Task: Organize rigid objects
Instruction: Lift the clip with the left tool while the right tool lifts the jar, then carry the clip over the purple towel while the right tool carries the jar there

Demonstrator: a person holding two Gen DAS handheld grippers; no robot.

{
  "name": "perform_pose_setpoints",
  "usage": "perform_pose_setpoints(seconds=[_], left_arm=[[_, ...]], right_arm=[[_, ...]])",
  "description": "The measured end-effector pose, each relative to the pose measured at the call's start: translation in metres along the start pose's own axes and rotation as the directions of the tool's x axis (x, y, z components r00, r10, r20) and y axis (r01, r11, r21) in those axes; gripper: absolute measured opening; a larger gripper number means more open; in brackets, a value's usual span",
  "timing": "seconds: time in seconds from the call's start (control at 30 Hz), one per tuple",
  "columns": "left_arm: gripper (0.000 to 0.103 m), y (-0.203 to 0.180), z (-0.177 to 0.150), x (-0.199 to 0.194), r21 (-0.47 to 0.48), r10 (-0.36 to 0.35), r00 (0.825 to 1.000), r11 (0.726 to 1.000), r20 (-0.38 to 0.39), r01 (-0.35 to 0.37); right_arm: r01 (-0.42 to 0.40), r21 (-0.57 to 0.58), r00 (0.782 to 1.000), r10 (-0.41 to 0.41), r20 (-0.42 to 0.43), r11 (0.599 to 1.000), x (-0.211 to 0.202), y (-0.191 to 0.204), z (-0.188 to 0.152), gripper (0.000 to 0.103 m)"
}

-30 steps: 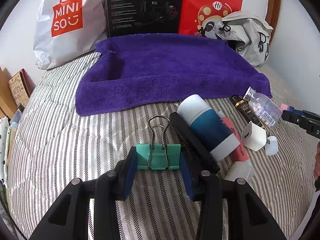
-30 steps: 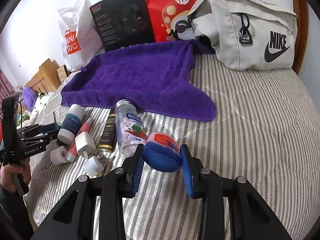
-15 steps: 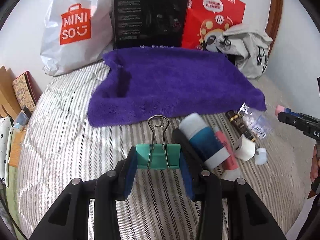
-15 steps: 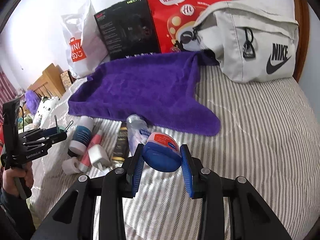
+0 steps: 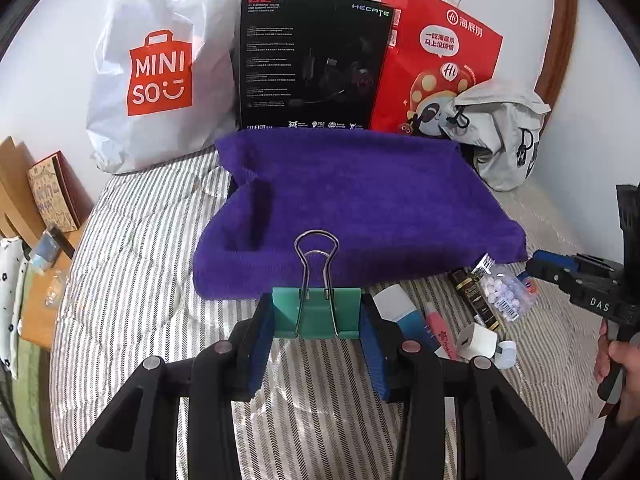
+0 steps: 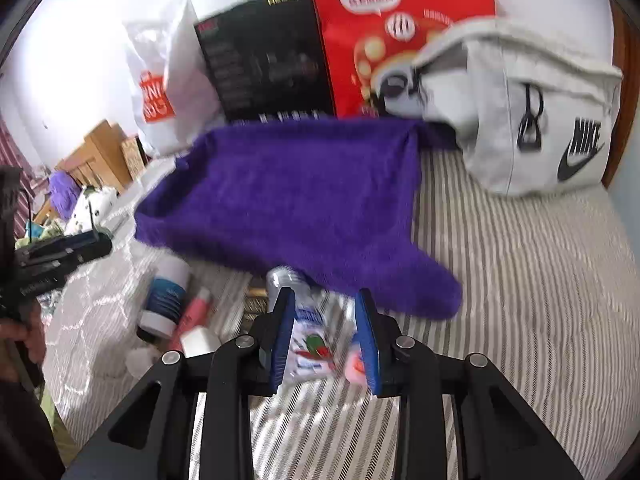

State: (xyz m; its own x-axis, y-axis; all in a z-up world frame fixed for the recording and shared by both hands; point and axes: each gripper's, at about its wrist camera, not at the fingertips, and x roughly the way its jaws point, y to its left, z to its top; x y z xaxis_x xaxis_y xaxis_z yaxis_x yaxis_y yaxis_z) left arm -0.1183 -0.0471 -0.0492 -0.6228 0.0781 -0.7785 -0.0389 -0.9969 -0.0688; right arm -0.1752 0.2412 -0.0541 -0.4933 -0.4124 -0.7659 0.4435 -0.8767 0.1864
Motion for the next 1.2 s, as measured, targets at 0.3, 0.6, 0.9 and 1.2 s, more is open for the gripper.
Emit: perform_pose_setpoints(seconds=[0.3, 0.6, 0.9, 1.2], left_arm=[[0.039, -0.006, -0.01, 0.011, 0.004, -0.006, 0.999, 1.0, -0.036, 0.006], [0.039, -0.012, -0.015, 0.014, 0.013, 0.003, 0.999, 1.0, -0.052, -0.002], [0.039, -0.009, -0.017, 0.014, 0.001, 0.011, 0.998, 1.0, -0.058, -0.011], [0.039, -0.005, -0.02, 0.016, -0.009, 0.005, 0.998, 1.0, -0.062, -0.005]], right_arm=[[0.066, -0.013, 0.997, -0.067, -0.043, 0.998, 0.003, -0.014, -0.037, 0.032], [0.1, -0.004, 0.994, -0.1, -0.042, 0.995, 0.011, -0.02, -0.044, 0.05], [0.171, -0.027, 0.984, -0.172, -0.044, 0.985, 0.027, -0.016, -0.037, 0.053], [0.186, -0.04, 0.982, -0.188, -0.034, 0.982, 0.028, -0.017, -0.038, 0.043]])
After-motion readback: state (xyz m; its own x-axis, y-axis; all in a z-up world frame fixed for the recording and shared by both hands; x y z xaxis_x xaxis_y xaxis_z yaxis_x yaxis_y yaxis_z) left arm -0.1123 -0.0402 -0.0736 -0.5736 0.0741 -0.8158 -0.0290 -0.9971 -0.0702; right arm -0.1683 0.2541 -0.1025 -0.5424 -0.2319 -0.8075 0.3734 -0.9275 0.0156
